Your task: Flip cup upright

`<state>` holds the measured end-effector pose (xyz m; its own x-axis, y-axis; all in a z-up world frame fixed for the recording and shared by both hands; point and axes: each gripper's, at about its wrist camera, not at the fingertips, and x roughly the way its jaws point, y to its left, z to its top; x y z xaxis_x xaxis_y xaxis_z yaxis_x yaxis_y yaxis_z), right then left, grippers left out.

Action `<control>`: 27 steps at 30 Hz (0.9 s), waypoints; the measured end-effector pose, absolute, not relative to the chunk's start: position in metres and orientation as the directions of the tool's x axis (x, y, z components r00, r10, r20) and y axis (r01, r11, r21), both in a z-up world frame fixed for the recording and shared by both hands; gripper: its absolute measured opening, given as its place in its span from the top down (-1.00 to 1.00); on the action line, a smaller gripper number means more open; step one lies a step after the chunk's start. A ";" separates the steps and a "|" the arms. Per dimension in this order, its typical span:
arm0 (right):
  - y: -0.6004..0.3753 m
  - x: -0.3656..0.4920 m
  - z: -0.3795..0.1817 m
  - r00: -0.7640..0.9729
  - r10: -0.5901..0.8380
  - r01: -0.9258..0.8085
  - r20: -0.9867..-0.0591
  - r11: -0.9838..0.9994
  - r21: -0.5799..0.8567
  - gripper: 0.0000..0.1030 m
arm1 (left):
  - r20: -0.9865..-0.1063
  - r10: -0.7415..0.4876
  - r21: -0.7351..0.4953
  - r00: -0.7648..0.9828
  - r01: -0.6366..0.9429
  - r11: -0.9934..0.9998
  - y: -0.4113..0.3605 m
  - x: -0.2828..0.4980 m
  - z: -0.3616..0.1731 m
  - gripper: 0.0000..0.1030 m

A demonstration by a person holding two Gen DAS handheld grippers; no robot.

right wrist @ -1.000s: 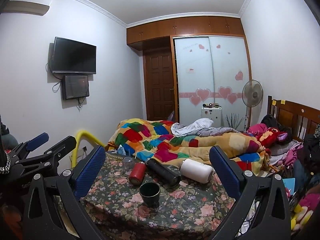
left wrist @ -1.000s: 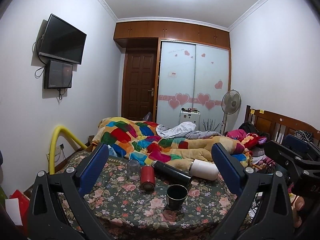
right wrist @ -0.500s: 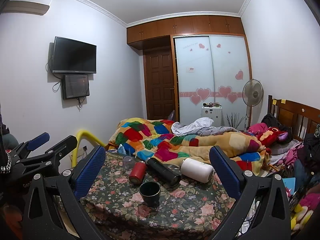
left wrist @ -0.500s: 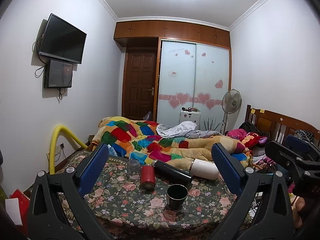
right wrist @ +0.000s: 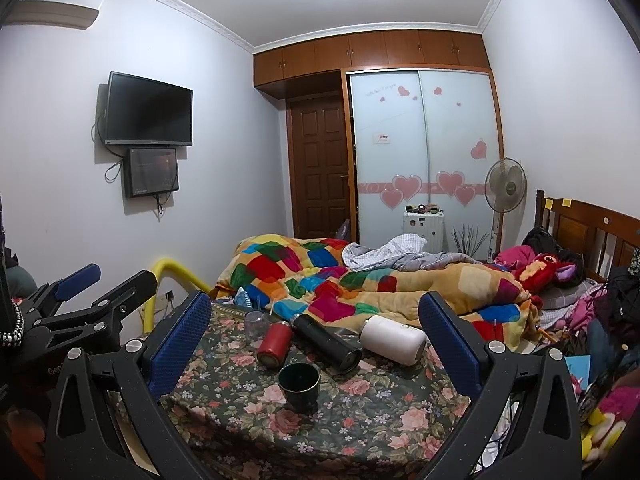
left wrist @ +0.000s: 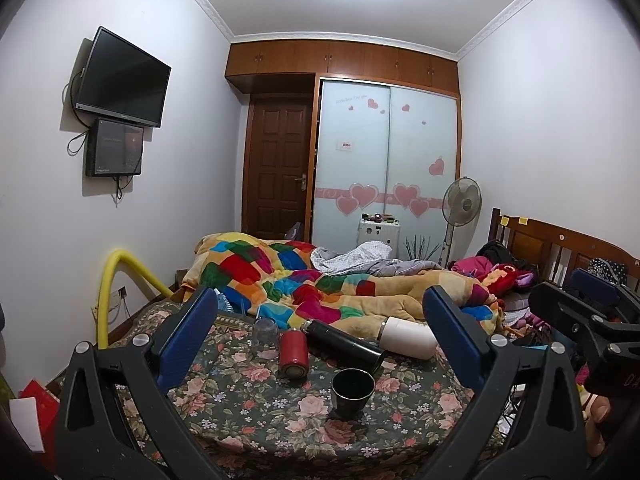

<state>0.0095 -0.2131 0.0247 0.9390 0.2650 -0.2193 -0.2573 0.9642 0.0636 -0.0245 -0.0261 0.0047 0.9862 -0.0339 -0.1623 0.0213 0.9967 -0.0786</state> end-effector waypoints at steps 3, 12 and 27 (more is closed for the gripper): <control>-0.213 0.010 0.025 0.939 0.264 -0.257 -0.221 0.964 0.063 -1.00 | -0.164 -0.035 -0.080 0.986 0.022 0.997 -0.026 -0.024 0.005 -1.00; -0.214 0.009 0.025 0.938 0.263 -0.256 -0.224 0.965 0.061 -1.00 | -0.167 -0.040 -0.080 0.985 0.026 0.996 -0.028 -0.023 0.005 -1.00; -0.215 0.010 0.025 0.937 0.266 -0.258 -0.228 0.964 0.065 -1.00 | -0.178 -0.058 -0.095 0.982 0.041 0.995 -0.024 -0.019 0.006 -1.00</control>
